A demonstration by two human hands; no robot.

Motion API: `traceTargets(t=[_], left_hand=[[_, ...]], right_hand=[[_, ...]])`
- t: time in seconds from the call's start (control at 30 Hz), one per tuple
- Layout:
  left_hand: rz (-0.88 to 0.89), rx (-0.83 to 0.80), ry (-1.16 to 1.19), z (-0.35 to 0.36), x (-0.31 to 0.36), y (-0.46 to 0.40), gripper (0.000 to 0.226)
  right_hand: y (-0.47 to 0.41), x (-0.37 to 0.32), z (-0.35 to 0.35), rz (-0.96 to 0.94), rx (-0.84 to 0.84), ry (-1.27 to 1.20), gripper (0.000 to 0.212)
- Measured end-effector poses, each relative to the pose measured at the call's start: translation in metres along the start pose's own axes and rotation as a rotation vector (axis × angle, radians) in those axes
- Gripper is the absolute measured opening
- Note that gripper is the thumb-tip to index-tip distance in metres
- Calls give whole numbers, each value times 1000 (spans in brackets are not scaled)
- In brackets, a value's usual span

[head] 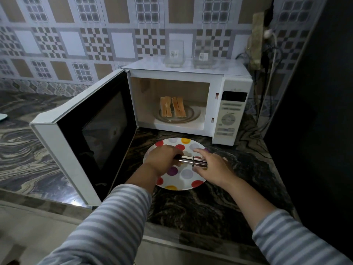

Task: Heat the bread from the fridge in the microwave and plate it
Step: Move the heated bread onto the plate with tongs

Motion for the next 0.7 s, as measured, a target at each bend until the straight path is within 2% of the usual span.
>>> traceTargets(t=[0.1, 0.23, 0.4, 0.5, 0.63, 0.7], left_hand=[[-15, 0, 17, 4, 0, 0, 23], [-37, 13, 24, 5, -3, 2, 22], [-72, 13, 21, 5, -15, 2, 26], [-41, 30, 39, 10, -13, 2, 23], [-26, 65, 74, 13, -14, 0, 23], [13, 127, 35, 13, -22, 1, 32]], right_hand=[[0, -4, -1, -10, 37, 9, 41], [2, -4, -3, 11, 51, 64, 24], [2, 10, -11, 58, -56, 231, 42], [-3, -1, -11, -61, -69, 211, 54], [-11, -19, -2, -89, -161, 180, 34], [-14, -23, 2, -84, -151, 196, 31]])
Point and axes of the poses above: each hand's wrist, its own y-axis away from the middle knuckle, its own z-axis out of the palm, x = y × z, the point moved 1 cm from there along -y, towards the middle knuckle, and after that the axes turned 15 degrees about y, right-handed, at the moved point
